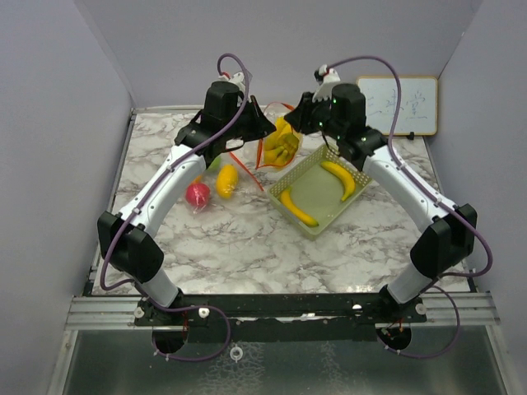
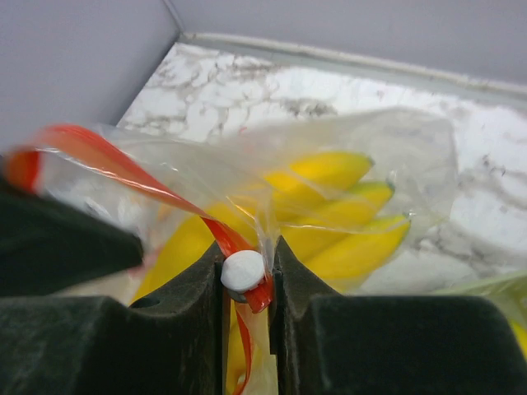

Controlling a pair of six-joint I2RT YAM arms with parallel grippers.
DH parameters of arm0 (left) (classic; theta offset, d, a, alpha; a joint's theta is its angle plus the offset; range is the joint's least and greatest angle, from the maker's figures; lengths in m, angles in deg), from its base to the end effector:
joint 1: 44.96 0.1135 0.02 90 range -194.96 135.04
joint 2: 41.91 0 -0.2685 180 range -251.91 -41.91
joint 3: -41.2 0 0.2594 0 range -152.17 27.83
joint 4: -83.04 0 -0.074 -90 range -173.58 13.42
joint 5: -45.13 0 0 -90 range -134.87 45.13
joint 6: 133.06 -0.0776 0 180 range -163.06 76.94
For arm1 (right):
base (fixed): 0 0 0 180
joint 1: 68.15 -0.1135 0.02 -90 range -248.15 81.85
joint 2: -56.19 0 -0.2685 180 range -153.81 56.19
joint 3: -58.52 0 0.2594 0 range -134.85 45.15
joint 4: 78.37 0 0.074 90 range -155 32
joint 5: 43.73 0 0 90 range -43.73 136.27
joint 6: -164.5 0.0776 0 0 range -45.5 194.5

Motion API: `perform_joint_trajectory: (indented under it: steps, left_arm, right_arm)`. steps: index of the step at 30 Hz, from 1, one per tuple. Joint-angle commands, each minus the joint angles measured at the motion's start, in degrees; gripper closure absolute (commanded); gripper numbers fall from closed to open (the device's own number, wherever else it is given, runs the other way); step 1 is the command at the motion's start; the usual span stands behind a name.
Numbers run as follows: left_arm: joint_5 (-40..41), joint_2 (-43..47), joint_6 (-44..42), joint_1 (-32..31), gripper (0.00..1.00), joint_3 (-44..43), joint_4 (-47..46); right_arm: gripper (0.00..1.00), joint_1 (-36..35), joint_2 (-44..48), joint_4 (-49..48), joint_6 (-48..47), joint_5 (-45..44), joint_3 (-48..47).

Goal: Place the food in the zip-top bag and seal the zipper
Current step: Place the fake fruit in the zipper food storage bag, then pick up the fake fruit from the bin.

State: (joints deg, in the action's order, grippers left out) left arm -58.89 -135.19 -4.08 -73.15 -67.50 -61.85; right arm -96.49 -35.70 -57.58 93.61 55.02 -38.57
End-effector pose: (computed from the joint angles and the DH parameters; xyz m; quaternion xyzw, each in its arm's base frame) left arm 0.3666 -0.2178 0.4002 -0.0063 0.8145 -0.3993 0.4209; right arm 0.3749 0.2156 0.3649 -0.1099 0.7879 0.2982 0.5275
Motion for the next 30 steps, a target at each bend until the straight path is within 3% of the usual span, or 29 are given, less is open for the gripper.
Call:
perform_joint_trajectory:
  steps: [1,6,12,14,17,18,21,23,30]
  left_arm:
    - [3.78,2.25,-6.6,0.55,1.0,2.04,9.02]
    - [6.7,4.81,-9.18,2.4,1.0,3.85,12.58]
    - [12.94,4.76,-10.84,3.2,1.0,-3.36,13.73]
    - [16.38,4.92,-11.63,3.22,1.0,-3.27,13.59]
    - [13.18,3.58,-11.58,3.31,1.0,-2.06,14.34]
    - [11.36,3.76,-11.09,3.31,1.0,-0.21,13.67]
    - [10.37,5.14,-10.38,3.41,1.0,7.91,10.2]
    - [8.91,5.14,-9.71,4.17,1.0,11.81,8.5]
    - [6.56,3.06,-10.49,5.6,1.0,10.31,7.82]
  right_arm:
    - [0.94,0.08,-5.16,23.01,-8.67,3.03,-20.81]
    - [0.94,0.06,-4.27,28.94,-11.41,6.07,-22.14]
    - [0.94,0.08,-1.58,26.17,-9.47,11.71,-17.36]
    - [0.94,0.11,0.04,24.01,-9.5,9.86,-15.55]
    - [0.92,0.08,1.21,25.16,-11.33,6.54,-15.62]
    - [0.86,0.09,1.87,25.38,-11.98,6.46,-15.44]
    - [0.52,0.11,4.88,24.49,-12.59,6.47,-13.03]
    - [0.4,0.11,7.88,23.14,-12.59,8.23,-9.88]
    - [0.18,0.12,19.27,19.97,-11.83,10.75,5.19]
